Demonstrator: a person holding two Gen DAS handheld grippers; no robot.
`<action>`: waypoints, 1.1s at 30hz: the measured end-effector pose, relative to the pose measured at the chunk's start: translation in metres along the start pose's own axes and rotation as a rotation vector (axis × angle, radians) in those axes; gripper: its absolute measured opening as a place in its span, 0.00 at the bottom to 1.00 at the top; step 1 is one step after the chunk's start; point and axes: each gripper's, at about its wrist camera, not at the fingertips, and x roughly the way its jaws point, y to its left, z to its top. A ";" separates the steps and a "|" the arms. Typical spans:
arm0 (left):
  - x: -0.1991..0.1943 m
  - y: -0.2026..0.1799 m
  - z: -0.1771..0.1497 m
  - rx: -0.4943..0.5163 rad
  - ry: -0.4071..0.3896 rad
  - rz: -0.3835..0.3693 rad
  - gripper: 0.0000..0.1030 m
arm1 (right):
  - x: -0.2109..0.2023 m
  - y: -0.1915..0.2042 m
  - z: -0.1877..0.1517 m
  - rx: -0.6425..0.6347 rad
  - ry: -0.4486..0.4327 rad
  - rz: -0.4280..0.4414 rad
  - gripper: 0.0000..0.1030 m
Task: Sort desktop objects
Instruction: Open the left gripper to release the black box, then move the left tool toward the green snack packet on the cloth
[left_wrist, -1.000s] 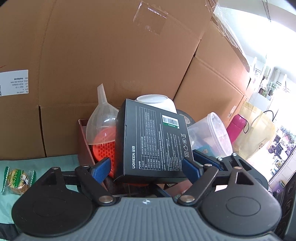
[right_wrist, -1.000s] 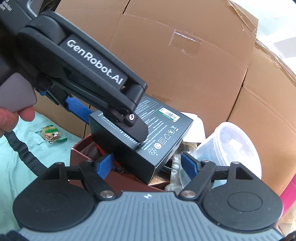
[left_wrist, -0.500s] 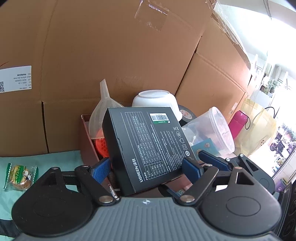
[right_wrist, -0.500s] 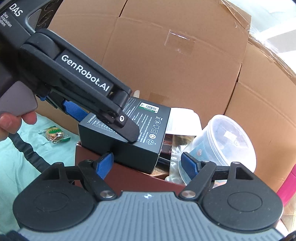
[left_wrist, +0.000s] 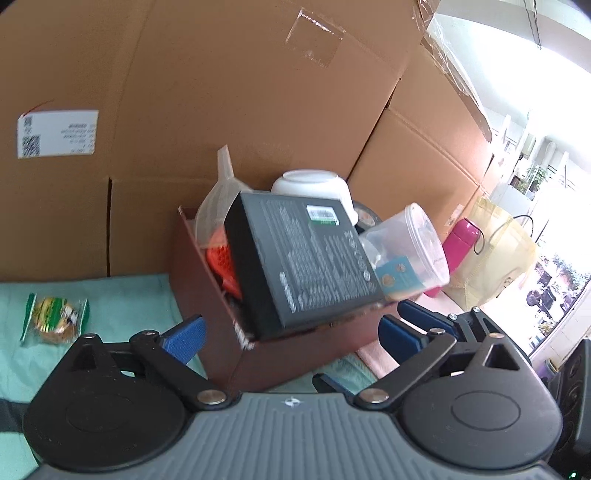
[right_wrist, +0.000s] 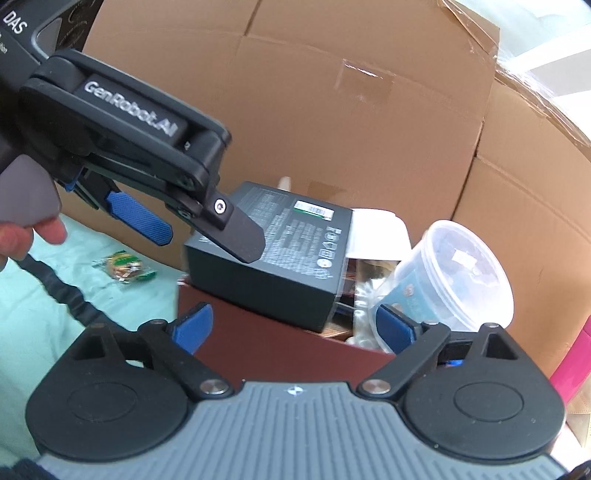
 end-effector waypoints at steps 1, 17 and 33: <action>-0.003 0.004 -0.003 -0.012 0.013 0.003 0.99 | -0.003 0.004 0.000 0.001 0.006 0.008 0.91; -0.066 0.108 -0.042 -0.164 0.023 0.261 0.99 | -0.002 0.107 0.002 -0.038 0.079 0.275 0.91; -0.018 0.197 -0.011 -0.242 0.090 0.316 0.88 | 0.119 0.154 0.027 0.096 0.203 0.295 0.78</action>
